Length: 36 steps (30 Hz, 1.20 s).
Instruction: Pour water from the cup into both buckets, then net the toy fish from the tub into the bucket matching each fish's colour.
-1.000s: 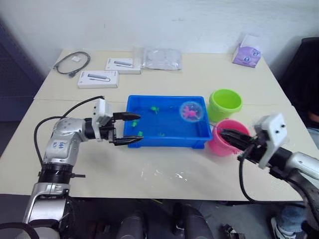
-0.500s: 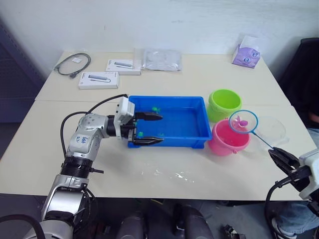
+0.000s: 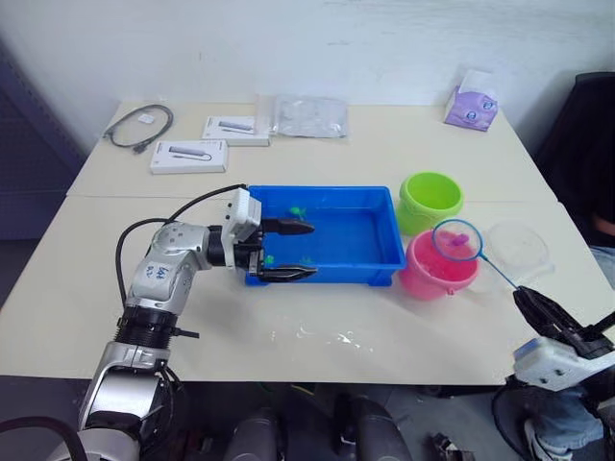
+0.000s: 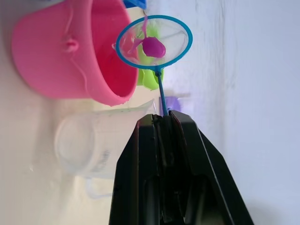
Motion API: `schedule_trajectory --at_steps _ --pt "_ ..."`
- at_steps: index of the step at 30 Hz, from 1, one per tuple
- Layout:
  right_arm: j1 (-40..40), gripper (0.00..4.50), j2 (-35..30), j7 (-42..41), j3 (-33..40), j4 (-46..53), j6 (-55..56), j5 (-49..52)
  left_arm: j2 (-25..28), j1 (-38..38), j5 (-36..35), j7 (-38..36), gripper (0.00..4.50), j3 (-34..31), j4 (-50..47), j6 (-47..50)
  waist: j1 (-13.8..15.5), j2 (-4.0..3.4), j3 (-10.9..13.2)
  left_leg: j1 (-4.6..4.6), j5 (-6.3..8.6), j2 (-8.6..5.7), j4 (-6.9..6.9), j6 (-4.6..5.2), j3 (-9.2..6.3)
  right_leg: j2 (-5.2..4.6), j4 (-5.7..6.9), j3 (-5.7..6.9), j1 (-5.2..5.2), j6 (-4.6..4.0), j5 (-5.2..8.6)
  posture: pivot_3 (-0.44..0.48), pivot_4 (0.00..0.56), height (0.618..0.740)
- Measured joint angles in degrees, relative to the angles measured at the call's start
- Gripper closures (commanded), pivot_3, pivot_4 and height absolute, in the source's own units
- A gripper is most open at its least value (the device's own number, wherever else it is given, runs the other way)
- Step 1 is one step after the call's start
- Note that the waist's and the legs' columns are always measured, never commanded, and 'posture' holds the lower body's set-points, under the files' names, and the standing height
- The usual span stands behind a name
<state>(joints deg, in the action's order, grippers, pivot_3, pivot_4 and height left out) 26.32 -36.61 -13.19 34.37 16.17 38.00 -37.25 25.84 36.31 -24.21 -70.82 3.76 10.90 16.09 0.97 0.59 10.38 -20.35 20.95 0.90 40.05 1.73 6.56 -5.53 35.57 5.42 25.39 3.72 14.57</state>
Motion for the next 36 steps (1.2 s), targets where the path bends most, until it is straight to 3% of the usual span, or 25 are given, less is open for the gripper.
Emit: schedule_trajectory --at_steps 8,17,20,23,26,28,32,36 --pt "-0.3 4.5 -4.5 15.7 0.2 -2.2 1.7 -15.1 -0.1 -0.1 -0.1 0.7 0.08 0.0 -1.3 0.4 -0.5 0.0 0.0 0.06 -0.03 0.05 -0.02 -0.12 0.06 0.08 0.05 -0.13 0.0 -0.05 0.04 0.0 0.15 0.74" --pt "2.1 4.5 -7.1 19.4 0.4 -5.4 1.2 -13.3 -0.1 -0.5 -0.1 1.4 0.08 0.0 -1.8 0.9 -1.2 0.0 0.0 0.11 -0.04 0.09 -0.06 -0.15 0.11 0.11 0.05 -0.24 -0.01 -0.04 0.05 0.0 0.15 0.74" --pt "1.4 4.5 -6.8 16.2 0.0 -5.3 0.0 -2.7 0.1 -1.1 -0.1 2.1 0.08 -0.4 -2.5 1.0 -1.3 0.0 0.0 0.16 -0.05 0.14 -0.08 -0.17 0.13 0.14 0.06 -0.28 -0.01 -0.05 0.05 0.0 0.15 0.74" --pt "-0.1 4.5 -7.2 7.9 -4.2 -2.5 -3.3 16.5 2.0 -1.5 -0.2 2.6 0.08 -1.7 -2.5 1.0 -1.6 0.01 0.0 0.21 -0.05 0.18 -0.07 -0.18 0.14 0.15 0.11 -0.31 -0.02 -0.06 0.06 0.0 0.15 0.74" --pt "-3.4 4.5 -9.0 -3.0 -11.4 5.6 -13.5 40.2 5.3 -2.2 -0.4 2.6 0.08 -5.4 -0.1 0.5 -2.2 0.01 0.0 0.25 -0.05 0.22 -0.06 -0.17 0.13 0.14 0.2 -0.29 -0.03 -0.09 0.07 0.0 0.15 0.74" --pt "-7.7 4.5 -11.1 -7.6 -14.2 10.3 -21.5 49.7 7.8 -3.1 -0.4 2.7 0.08 -7.7 1.9 -0.2 -2.5 0.01 0.0 0.25 -0.03 0.23 -0.05 -0.14 0.11 0.09 0.21 -0.24 -0.02 -0.1 0.07 0.0 0.15 0.74" --pt "-16.1 4.5 -15.9 -13.2 -18.8 14.4 -37.3 58.8 11.6 -7.5 -0.3 2.7 0.08 -11.0 2.6 -2.4 -2.3 0.01 0.0 0.19 0.05 0.22 -0.04 -0.04 0.06 -0.04 0.15 -0.11 -0.01 -0.11 0.08 0.0 0.15 0.74" --pt "-24.3 4.5 -20.2 -18.0 -25.9 15.0 -52.5 60.4 14.4 -13.8 -0.3 2.6 0.08 -15.0 2.2 -5.9 -1.8 0.02 0.0 0.08 0.1 0.21 -0.02 0.03 0.05 -0.18 0.05 0.03 0.04 -0.12 0.08 0.0 0.15 0.74"
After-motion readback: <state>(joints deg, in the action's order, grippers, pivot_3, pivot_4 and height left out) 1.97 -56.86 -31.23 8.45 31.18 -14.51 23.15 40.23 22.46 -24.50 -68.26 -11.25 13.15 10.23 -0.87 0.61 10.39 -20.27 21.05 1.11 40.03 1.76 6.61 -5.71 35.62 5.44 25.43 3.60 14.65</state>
